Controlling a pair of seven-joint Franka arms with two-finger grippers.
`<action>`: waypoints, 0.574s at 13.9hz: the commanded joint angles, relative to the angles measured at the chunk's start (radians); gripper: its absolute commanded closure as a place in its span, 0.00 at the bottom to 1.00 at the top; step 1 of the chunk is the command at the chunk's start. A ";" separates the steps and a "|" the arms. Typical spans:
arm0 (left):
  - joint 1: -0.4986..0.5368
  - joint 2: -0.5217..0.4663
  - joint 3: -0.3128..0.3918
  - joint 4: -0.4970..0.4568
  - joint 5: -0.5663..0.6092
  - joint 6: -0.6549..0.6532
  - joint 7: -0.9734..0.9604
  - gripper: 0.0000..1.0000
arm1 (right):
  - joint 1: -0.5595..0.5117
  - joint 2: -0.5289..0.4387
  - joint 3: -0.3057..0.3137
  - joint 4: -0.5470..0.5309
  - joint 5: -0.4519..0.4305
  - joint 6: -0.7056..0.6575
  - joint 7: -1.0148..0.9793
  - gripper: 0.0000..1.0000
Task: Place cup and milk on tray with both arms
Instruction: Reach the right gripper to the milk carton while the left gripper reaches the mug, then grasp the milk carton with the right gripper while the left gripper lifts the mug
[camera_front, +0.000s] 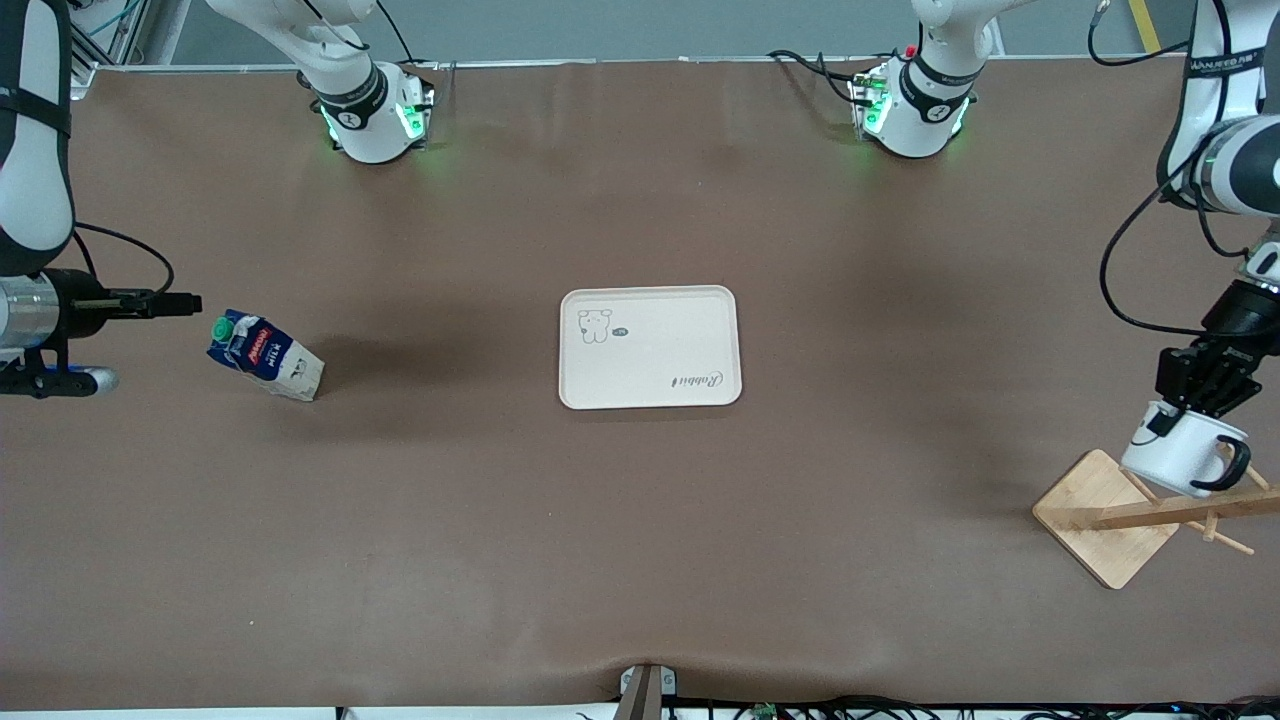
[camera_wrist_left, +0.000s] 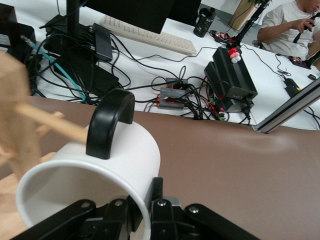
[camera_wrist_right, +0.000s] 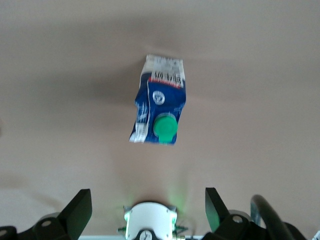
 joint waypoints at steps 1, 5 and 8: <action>0.002 -0.088 -0.039 -0.073 -0.030 0.004 -0.011 1.00 | -0.005 -0.002 0.001 -0.109 -0.004 0.192 0.018 0.00; 0.001 -0.102 -0.117 -0.094 -0.018 0.007 -0.106 1.00 | 0.020 -0.005 0.002 -0.180 -0.004 0.224 0.113 0.00; -0.001 -0.090 -0.201 -0.083 0.087 0.012 -0.305 1.00 | 0.005 -0.007 0.002 -0.232 -0.004 0.223 0.112 0.00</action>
